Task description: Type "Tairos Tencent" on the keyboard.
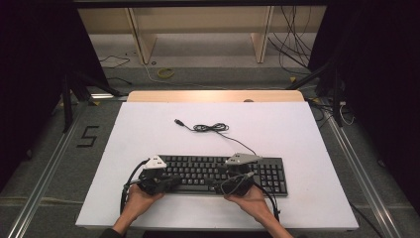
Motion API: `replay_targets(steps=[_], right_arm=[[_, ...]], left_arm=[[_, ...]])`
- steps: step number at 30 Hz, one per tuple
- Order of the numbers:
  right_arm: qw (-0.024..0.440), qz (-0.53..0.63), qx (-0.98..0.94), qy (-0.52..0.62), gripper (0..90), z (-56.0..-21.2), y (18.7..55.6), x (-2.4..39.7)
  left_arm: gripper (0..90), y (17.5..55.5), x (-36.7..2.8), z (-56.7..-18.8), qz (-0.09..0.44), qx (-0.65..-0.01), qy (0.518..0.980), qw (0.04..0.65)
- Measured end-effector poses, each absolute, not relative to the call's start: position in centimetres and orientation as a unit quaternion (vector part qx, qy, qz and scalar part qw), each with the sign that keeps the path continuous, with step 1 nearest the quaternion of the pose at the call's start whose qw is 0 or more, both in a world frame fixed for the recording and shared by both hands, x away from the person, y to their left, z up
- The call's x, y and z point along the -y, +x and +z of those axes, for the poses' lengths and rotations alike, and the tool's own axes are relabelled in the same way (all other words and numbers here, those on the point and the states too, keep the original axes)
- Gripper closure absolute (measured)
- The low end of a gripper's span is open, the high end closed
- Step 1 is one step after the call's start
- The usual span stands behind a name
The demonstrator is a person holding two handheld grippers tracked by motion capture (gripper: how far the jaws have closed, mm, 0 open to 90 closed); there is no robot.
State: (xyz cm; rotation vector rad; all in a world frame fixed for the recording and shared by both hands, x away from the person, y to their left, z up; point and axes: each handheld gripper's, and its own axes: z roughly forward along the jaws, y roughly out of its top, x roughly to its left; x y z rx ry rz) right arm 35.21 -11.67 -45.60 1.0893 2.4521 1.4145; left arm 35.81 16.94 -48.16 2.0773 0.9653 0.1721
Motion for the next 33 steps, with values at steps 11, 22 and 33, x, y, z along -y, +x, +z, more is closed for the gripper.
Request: replay_targets(steps=[11,22,33], right_arm=[[0.054,0.465,-0.807,0.36,34.7,-45.6,35.2,11.7],[0.056,0.468,-0.804,0.363,34.8,-45.5,35.4,11.8],[0.059,0.466,-0.804,0.366,34.8,-45.6,35.7,11.8]], left_arm=[[89.1,35.9,-16.9,-48.3,0.065,-0.386,0.826,0.405],[78.9,35.7,-17.4,-47.7,0.07,-0.385,0.816,0.426],[65.5,35.4,-17.9,-47.1,0.07,-0.386,0.799,0.455]])
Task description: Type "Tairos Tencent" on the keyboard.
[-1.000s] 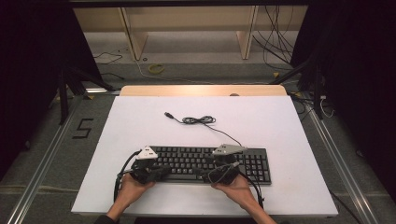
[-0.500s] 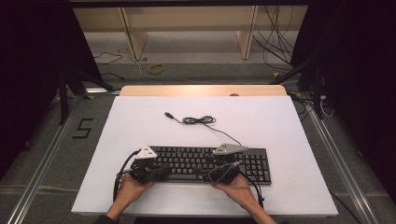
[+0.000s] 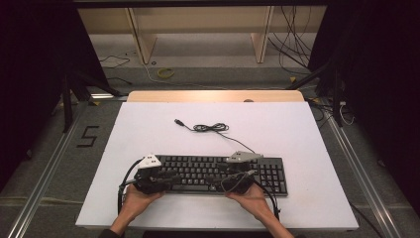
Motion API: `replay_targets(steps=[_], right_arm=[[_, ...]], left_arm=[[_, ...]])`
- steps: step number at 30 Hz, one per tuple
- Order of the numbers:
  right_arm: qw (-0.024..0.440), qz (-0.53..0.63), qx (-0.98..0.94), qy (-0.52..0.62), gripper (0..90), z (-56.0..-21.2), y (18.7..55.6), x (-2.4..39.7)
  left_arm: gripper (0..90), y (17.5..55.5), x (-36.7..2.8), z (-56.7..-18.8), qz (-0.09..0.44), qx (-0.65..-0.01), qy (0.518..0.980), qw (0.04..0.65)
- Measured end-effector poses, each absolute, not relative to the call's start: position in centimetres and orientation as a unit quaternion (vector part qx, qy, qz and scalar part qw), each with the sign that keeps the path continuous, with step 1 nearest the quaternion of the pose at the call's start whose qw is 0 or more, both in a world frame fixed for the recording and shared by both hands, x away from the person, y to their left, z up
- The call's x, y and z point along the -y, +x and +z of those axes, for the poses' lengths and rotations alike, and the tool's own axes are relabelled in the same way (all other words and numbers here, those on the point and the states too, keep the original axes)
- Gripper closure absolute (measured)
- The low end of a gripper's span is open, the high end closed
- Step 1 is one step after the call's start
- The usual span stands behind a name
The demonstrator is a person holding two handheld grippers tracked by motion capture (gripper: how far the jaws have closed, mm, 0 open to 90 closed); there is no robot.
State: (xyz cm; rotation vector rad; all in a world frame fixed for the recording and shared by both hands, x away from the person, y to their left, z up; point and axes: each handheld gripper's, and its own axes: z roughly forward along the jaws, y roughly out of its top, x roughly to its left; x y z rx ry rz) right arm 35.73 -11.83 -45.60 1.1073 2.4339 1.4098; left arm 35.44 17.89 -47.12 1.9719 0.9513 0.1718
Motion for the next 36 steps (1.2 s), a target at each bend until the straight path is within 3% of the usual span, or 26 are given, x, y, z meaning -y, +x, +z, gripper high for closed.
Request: replay_targets(steps=[13,22,36], right_arm=[[0.057,0.467,-0.805,0.362,34.8,-45.6,35.5,11.7],[0.054,0.467,-0.807,0.358,34.8,-45.6,35.3,11.6],[0.053,0.47,-0.807,0.355,34.8,-45.6,35.1,11.5]], left_arm=[[39.0,36.0,-18.7,-46.9,0.075,-0.422,0.776,0.463],[32.5,36.5,-19.1,-46.5,0.076,-0.436,0.765,0.468],[31.2,37.3,-19.4,-46.0,0.085,-0.44,0.763,0.466]])
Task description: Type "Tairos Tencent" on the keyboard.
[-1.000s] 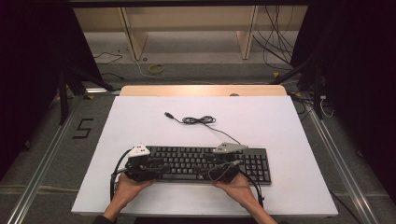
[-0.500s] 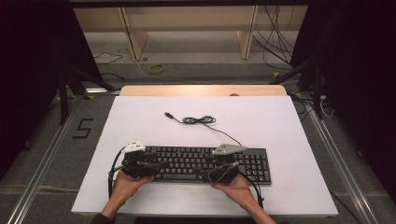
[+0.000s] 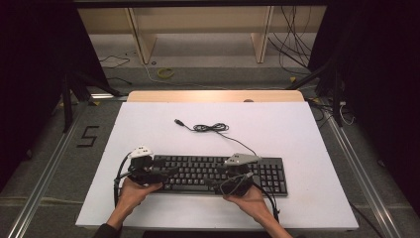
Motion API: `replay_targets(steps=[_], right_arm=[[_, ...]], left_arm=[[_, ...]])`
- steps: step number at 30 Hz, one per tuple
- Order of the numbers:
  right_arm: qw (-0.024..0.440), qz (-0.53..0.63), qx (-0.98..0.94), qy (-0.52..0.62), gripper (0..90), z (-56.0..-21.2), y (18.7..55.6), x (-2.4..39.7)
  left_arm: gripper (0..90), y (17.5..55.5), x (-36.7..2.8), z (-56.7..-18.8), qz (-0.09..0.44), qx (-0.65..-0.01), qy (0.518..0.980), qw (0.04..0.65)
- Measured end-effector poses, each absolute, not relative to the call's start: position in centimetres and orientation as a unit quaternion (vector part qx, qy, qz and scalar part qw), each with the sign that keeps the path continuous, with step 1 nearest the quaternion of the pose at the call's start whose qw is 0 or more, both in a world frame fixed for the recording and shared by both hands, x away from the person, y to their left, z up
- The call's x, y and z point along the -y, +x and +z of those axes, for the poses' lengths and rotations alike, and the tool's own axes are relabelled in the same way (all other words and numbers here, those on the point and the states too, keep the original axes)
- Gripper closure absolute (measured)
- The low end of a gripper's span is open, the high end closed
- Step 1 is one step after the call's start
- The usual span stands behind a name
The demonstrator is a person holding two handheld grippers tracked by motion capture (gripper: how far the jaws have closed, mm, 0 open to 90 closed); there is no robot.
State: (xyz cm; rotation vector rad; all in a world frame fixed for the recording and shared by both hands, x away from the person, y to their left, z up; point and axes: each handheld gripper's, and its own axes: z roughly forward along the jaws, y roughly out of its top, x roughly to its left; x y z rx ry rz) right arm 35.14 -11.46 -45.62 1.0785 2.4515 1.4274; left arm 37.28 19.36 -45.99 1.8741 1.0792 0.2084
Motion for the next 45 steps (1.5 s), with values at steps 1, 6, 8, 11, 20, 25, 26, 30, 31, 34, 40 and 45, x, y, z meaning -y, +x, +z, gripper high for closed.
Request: replay_targets(steps=[1,6,8,11,20,25,26,30,31,34,40,45], right_arm=[[0.053,0.469,-0.807,0.354,34.7,-45.6,35.1,11.4],[0.052,0.47,-0.807,0.354,34.8,-45.6,35.1,11.4],[0.052,0.471,-0.807,0.353,34.7,-45.6,35.1,11.4],[0.052,0.471,-0.807,0.352,34.8,-45.6,35.0,11.3],[0.05,0.471,-0.809,0.348,34.7,-45.7,34.9,11.1],[0.047,0.469,-0.811,0.348,34.7,-45.7,34.8,11.0],[0.047,0.469,-0.811,0.347,34.8,-45.7,34.8,11.0],[0.048,0.469,-0.811,0.345,34.8,-45.8,34.8,11.0],[0.048,0.469,-0.811,0.346,34.8,-45.8,34.8,11.0],[0.047,0.469,-0.811,0.347,34.7,-45.8,34.8,11.1],[0.047,0.47,-0.81,0.348,34.7,-45.8,34.7,11.2],[0.047,0.469,-0.811,0.346,34.8,-45.8,34.7,11.1]], left_arm=[[31.2,37.4,-19.4,-45.9,0.085,-0.439,0.763,0.466],[32.1,37.7,-19.3,-45.8,0.086,-0.44,0.764,0.464],[32.8,37.9,-19.3,-45.7,0.088,-0.44,0.764,0.463],[34.5,38.2,-19.2,-45.6,0.086,-0.441,0.765,0.46],[48.9,39.0,-18.8,-45.7,0.074,-0.439,0.778,0.444],[60.4,39.4,-18.6,-45.8,0.068,-0.433,0.789,0.43],[63.0,39.5,-18.5,-45.8,0.069,-0.433,0.791,0.426],[72.7,39.7,-18.2,-45.8,0.07,-0.423,0.804,0.412],[74.7,39.7,-18.0,-45.9,0.069,-0.422,0.805,0.411],[81.6,39.8,-17.5,-46.0,0.07,-0.414,0.817,0.395],[88.9,39.9,-17.2,-46.3,0.072,-0.413,0.825,0.378],[89.0,40.1,-17.1,-46.7,0.07,-0.417,0.828,0.369]])
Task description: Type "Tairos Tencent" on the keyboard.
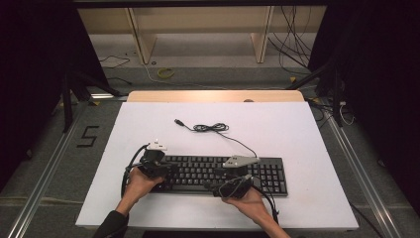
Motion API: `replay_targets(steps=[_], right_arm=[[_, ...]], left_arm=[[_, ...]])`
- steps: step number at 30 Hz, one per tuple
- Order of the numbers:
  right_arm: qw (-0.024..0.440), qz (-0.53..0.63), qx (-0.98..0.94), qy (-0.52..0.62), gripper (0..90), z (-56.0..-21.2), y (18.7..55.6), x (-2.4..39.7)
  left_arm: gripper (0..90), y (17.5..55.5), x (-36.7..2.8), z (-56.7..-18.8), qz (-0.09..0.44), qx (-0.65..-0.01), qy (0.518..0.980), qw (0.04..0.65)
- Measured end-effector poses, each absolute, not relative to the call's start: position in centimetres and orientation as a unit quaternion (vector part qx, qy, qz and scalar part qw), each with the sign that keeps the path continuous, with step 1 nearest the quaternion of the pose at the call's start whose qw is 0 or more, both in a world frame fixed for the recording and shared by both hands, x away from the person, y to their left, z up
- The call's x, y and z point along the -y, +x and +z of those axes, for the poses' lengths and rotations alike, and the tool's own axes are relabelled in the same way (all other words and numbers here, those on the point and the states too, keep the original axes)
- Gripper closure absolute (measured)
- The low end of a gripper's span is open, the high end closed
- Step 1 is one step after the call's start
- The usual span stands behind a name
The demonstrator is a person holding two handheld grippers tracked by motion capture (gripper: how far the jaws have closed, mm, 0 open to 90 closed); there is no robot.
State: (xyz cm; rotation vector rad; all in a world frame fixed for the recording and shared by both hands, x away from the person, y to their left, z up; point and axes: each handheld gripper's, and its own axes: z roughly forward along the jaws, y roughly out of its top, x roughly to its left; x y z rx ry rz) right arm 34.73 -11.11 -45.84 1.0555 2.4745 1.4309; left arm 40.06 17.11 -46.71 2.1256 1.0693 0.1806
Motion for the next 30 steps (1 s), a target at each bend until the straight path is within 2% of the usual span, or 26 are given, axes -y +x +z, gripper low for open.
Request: replay_targets(steps=[8,26,30], right_arm=[[0.047,0.469,-0.811,0.346,34.8,-45.86,34.74,11.1],[0.048,0.469,-0.811,0.346,34.8,-45.87,34.73,11.09],[0.049,0.47,-0.811,0.345,34.8,-45.84,34.72,11.08]], left_arm=[[89.1,40.17,-17.01,-47.13,0.067,-0.418,0.834,0.354],[88.9,40.04,-17.41,-46.87,0.062,-0.421,0.825,0.372],[85.5,39.96,-17.44,-46.83,0.062,-0.421,0.824,0.374]])
